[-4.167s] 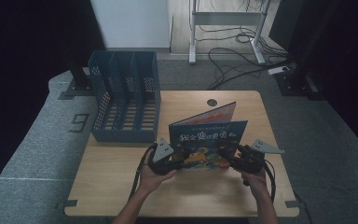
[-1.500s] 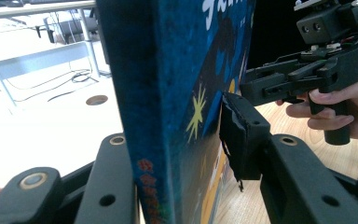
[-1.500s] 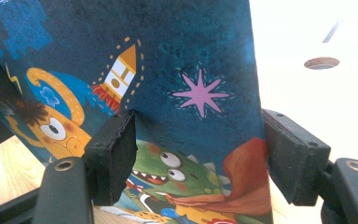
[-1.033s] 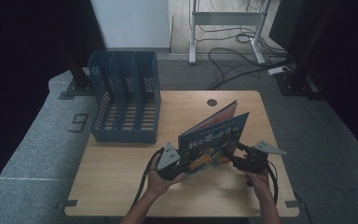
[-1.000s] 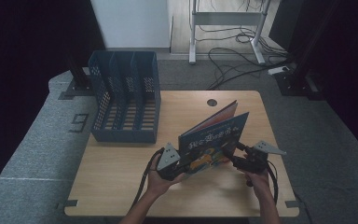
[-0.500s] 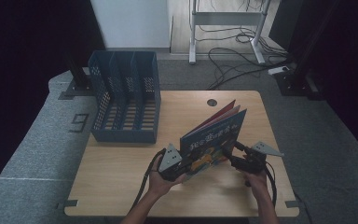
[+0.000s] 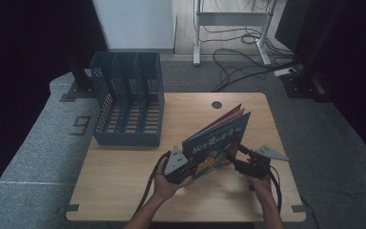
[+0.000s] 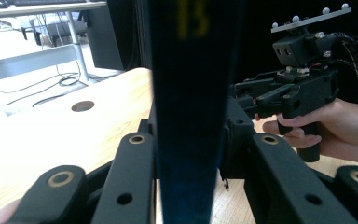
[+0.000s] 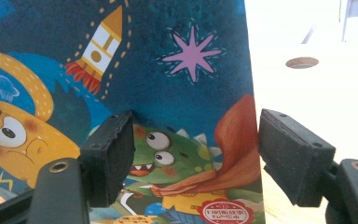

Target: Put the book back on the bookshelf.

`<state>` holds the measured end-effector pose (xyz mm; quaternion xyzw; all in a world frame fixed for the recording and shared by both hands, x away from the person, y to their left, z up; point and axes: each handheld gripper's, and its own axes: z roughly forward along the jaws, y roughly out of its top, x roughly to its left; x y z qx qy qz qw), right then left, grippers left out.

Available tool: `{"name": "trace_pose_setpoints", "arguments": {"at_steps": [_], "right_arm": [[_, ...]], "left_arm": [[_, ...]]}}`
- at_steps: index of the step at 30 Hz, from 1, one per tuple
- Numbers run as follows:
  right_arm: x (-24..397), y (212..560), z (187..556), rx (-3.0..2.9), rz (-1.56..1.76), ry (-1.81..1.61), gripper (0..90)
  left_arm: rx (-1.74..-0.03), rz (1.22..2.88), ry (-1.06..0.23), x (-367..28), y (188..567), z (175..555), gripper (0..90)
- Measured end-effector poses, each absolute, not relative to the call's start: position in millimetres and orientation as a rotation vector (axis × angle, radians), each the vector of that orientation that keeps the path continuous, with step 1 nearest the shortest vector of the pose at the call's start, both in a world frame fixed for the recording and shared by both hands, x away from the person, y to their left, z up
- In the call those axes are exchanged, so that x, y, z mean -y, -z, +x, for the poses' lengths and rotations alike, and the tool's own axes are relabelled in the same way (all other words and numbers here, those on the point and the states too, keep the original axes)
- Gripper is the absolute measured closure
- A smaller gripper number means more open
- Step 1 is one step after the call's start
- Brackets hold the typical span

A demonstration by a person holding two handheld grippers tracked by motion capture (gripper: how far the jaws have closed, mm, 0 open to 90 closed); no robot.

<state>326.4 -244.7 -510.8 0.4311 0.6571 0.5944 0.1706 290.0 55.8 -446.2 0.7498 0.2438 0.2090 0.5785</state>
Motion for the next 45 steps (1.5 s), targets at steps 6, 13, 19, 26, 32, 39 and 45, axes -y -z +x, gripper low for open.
{"name": "trace_pose_setpoints", "arguments": {"at_steps": [6,13,19,26,32,39,45], "right_arm": [[236.6,509.6,325.8,-1.908,1.189,-1.679,27.1],[232.5,509.8,325.7,-1.918,1.180,-1.687,27.2],[232.5,510.7,326.5,-1.924,1.175,-1.710,26.9],[232.8,510.8,327.1,-1.940,1.171,-1.733,27.1],[232.0,512.1,328.0,-1.950,1.199,-1.667,29.1],[238.1,514.0,329.6,-1.927,1.254,-1.661,30.0],[238.0,515.3,330.4,-1.920,1.270,-1.654,30.2]], "left_arm": [[-0.564,1.695,-0.503,-57.6,440.6,287.1,70.8],[-0.555,1.670,-0.511,-59.1,437.9,284.2,73.6],[-0.546,1.649,-0.476,-61.0,438.5,282.0,78.0],[-0.557,1.611,-0.467,-62.8,439.3,279.2,79.5],[-0.589,1.577,-0.471,-68.1,434.3,279.2,81.0],[-0.654,1.532,-0.464,-85.5,427.2,285.3,81.1],[-0.659,1.539,-0.504,-94.3,421.3,284.0,81.4]]}}
